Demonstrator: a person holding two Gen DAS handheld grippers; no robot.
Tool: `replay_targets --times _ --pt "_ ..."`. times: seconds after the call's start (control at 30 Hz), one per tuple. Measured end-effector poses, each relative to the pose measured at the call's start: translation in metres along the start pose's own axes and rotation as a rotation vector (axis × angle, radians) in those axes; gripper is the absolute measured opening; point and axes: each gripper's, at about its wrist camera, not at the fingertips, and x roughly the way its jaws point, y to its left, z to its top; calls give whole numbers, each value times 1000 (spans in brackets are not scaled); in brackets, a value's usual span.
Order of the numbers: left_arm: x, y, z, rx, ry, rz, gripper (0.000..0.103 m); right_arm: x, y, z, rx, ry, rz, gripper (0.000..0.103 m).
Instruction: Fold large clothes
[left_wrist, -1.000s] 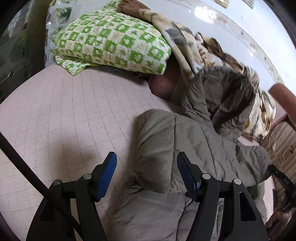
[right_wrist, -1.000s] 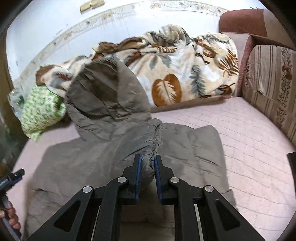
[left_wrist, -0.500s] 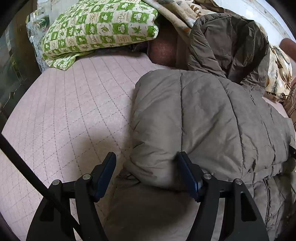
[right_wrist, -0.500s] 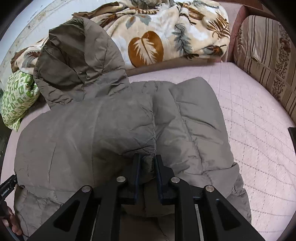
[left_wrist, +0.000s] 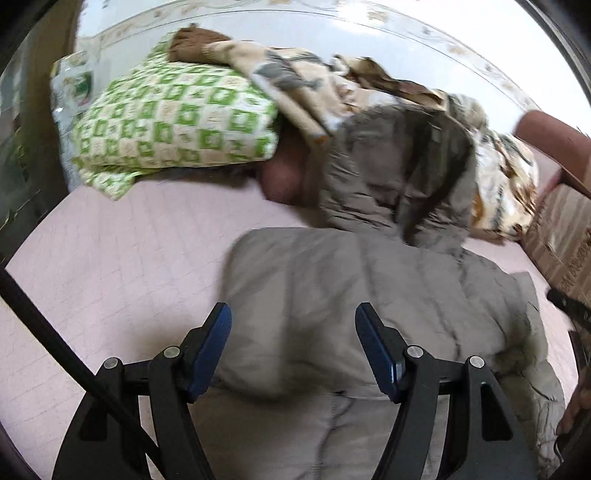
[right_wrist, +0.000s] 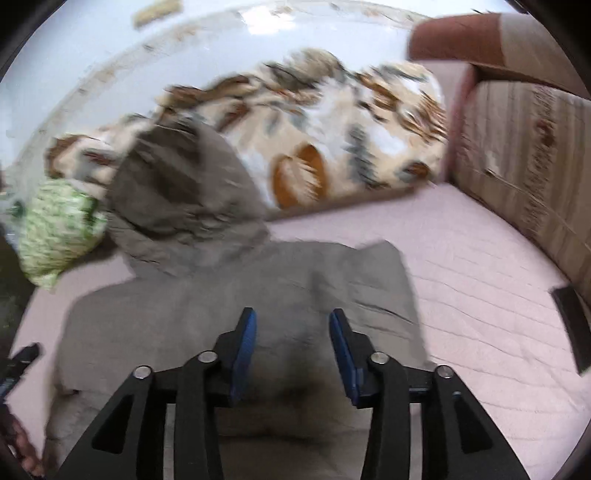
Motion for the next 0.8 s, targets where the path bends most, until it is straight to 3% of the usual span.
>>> replay_targets --times 0.13,0.33,0.47,0.63,0.8 --pt "20 -21 -9 45 49 -5 69 20 24 -13 -78 62 51 50" --pt "48 -25 -21 50 143 3 69 55 22 -28 -77 185 33 50" --pt "57 -22 -24 42 182 4 74 65 22 -33 -98 222 16 51" --pt "55 -26 -26 69 175 16 74 69 25 -37 -115 242 9 51" --pt "30 -24 -18 63 101 -12 74 39 21 -24 -58 194 108 51"
